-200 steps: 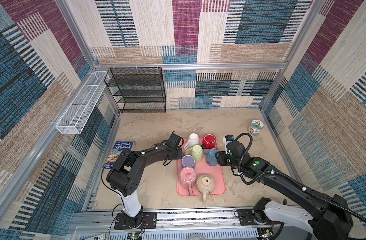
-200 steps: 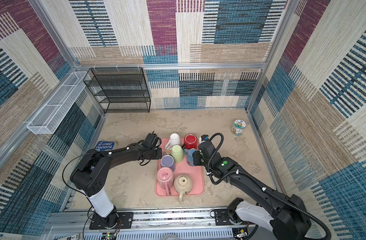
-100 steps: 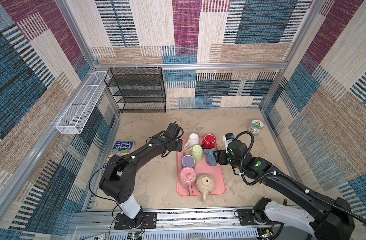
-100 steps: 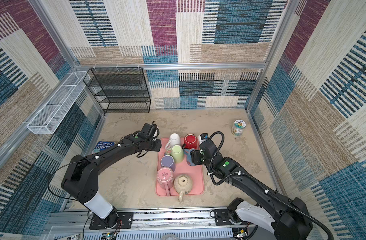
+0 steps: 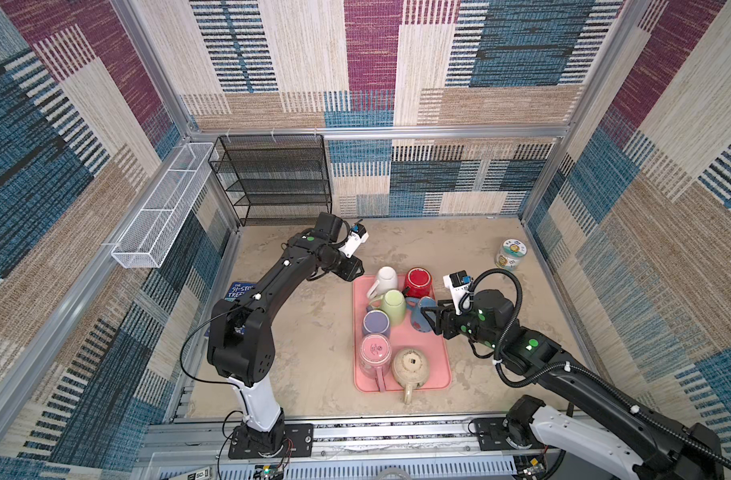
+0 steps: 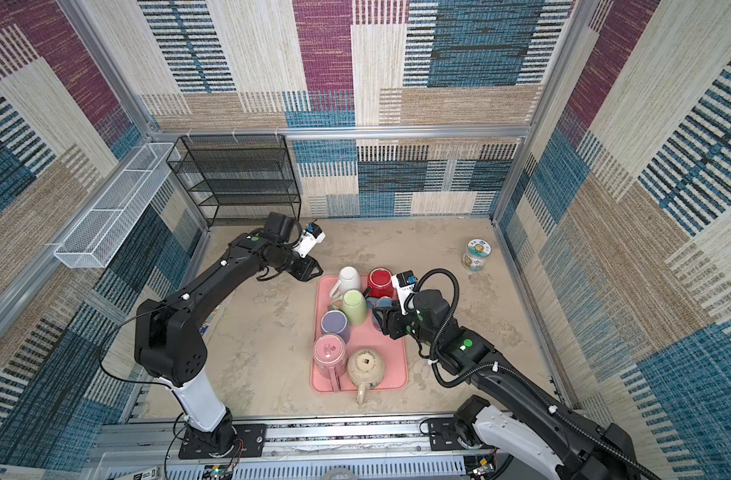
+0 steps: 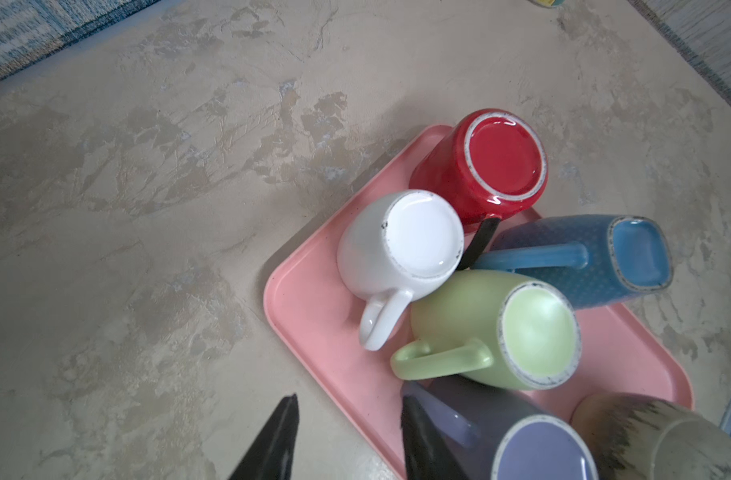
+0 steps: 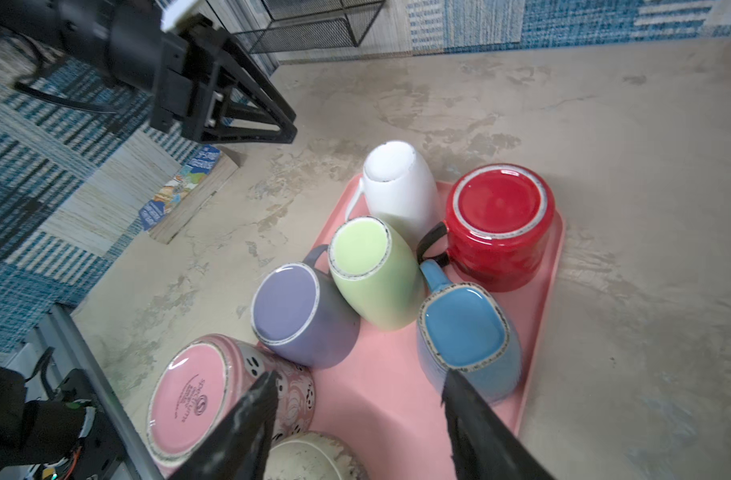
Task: Turn the mug right side up
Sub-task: 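Lower the left gripper onto the upside-down white mug and close on its base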
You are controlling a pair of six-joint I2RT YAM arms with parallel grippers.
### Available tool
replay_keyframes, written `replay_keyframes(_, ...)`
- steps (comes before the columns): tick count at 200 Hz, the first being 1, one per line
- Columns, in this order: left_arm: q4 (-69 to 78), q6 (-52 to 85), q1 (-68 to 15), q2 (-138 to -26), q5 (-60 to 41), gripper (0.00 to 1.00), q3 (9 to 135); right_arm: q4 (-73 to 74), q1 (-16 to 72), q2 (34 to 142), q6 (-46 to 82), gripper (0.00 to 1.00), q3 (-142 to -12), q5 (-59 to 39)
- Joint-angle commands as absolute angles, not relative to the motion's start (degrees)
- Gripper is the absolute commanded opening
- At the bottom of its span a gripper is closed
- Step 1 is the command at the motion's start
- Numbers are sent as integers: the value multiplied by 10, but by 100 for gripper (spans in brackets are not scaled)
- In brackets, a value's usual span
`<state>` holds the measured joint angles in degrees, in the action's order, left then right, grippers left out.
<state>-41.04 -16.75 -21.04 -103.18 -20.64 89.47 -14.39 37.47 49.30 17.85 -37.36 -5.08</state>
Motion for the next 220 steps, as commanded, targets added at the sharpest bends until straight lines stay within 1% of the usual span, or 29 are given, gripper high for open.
replay_keyframes(1, -428, -266, -211, -1041, -272, 46, 891, -111, 375, 474, 167, 66, -368, -89)
replay_keyframes(37, -443, -312, -214, -1073, -295, 46, 927, -114, 375, 465, 166, 66, -369, -97)
replay_keyframes(87, -442, -345, -247, -1096, -251, 41, 945, -109, 375, 452, 169, 66, -370, -82)
replay_keyframes(135, -384, -332, -273, -1090, -218, 41, 893, -100, 375, 446, 177, 67, -357, -70)
replay_keyframes(191, -332, -328, -272, -1100, -201, 40, 853, -110, 375, 448, 178, 67, -360, -70)
replay_keyframes(220, -319, -328, -272, -1110, -194, 40, 852, -116, 375, 446, 178, 67, -360, -64)
